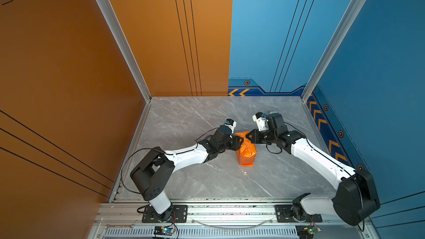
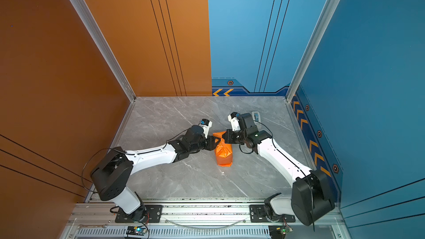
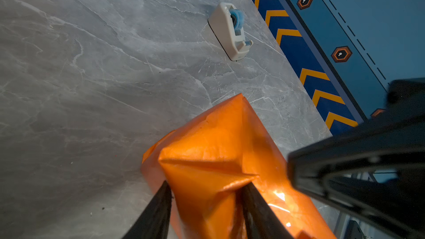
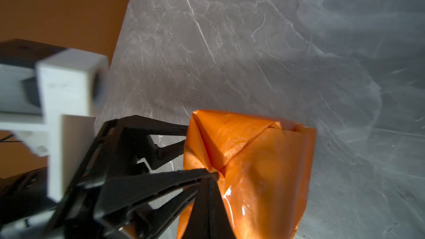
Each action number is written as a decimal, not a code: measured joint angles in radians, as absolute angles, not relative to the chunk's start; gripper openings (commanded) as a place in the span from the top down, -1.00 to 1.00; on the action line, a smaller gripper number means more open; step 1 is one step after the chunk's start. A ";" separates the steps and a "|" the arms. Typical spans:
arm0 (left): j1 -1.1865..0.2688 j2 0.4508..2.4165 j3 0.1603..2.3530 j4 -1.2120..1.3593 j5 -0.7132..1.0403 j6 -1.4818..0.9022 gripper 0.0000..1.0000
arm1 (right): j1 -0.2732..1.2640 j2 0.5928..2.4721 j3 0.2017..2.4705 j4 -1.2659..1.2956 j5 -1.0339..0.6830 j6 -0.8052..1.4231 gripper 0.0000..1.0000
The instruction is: Wrap the gift box in paper
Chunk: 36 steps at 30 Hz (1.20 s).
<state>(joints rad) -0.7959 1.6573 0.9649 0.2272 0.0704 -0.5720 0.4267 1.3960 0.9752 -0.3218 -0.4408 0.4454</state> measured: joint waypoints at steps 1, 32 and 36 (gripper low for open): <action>-0.796 1.657 0.965 0.227 0.070 -0.572 0.00 | 0.425 1.411 0.973 -0.321 -0.434 0.446 1.00; -0.797 1.659 0.974 0.215 0.068 -0.571 0.01 | 0.537 1.266 0.915 -0.472 -0.173 0.452 -0.44; -0.797 1.666 0.981 0.208 0.068 -0.570 0.00 | 0.530 1.316 0.915 -0.460 -0.214 0.452 -0.36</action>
